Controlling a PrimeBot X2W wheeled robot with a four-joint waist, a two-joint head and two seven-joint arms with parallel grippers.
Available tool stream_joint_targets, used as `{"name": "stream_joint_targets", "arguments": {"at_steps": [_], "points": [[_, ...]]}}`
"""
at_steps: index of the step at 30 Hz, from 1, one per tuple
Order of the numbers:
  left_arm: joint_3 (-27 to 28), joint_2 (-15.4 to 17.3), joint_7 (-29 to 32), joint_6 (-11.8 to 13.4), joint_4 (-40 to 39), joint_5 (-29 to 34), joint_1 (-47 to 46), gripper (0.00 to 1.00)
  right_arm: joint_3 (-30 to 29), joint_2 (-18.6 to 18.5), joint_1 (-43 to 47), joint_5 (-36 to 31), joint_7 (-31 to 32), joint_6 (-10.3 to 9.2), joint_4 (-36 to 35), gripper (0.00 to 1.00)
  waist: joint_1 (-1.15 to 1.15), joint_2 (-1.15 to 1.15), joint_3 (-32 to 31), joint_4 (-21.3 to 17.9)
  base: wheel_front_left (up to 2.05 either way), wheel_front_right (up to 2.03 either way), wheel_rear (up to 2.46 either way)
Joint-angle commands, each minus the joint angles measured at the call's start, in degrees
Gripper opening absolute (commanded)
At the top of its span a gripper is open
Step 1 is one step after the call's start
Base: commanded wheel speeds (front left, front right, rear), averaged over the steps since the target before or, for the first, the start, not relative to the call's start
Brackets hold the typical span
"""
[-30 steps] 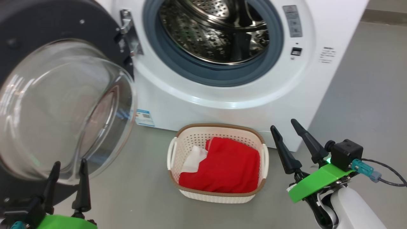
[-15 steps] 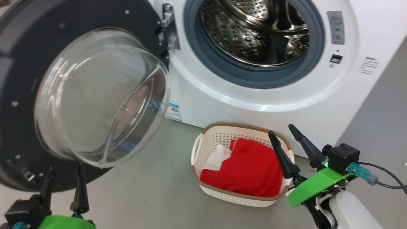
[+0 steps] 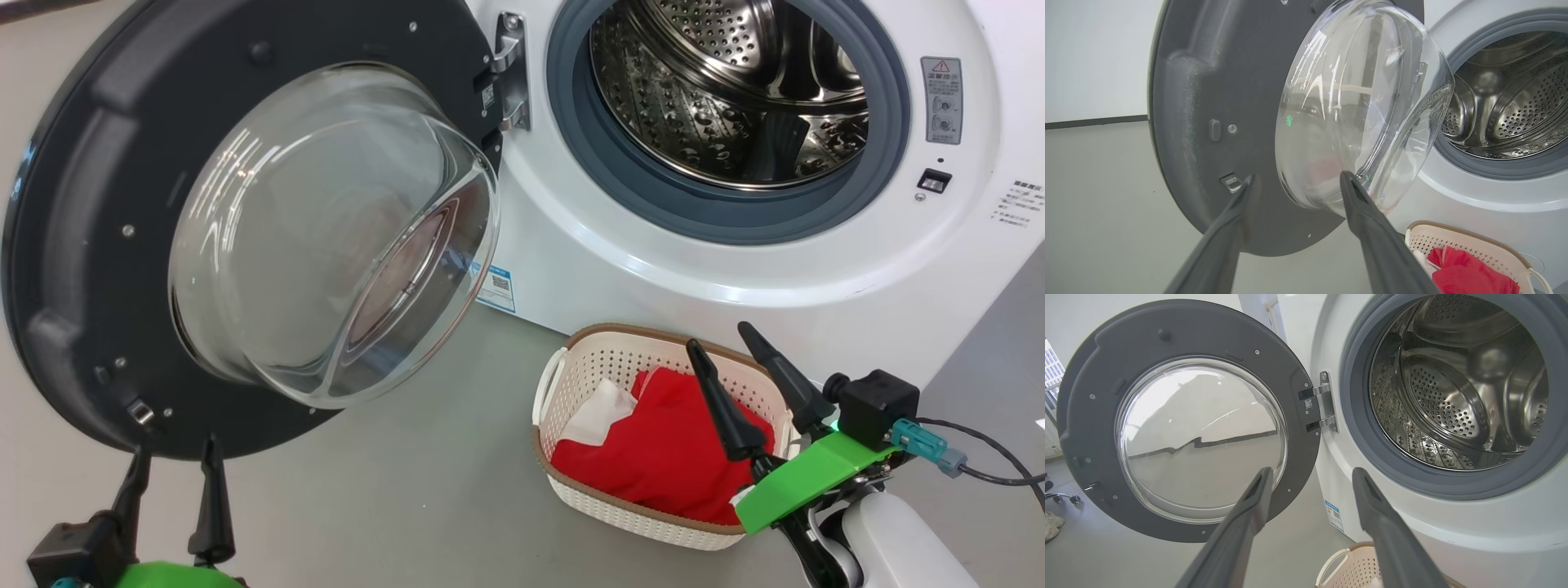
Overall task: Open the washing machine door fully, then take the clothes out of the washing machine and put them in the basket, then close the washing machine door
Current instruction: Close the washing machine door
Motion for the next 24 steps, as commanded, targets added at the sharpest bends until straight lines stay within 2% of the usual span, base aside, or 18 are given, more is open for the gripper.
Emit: {"name": "stream_joint_targets", "arguments": {"at_steps": [1,24], "points": [[2.32,1.93,0.25,0.76,-1.11,0.46,-1.05,1.00,1.47,0.30,-0.37,0.78,-0.68,0.09,-1.12,1.00,0.00,0.00,0.10,0.11,0.00,0.00,0.00],[2.38,2.52,0.16,2.07,-2.61,0.55,-0.44,1.00,2.70,-0.18,0.00,1.54,-0.68,0.09,-0.53,1.00,0.00,0.00,-1.12,-0.28,0.00,0.00,0.00]]}}
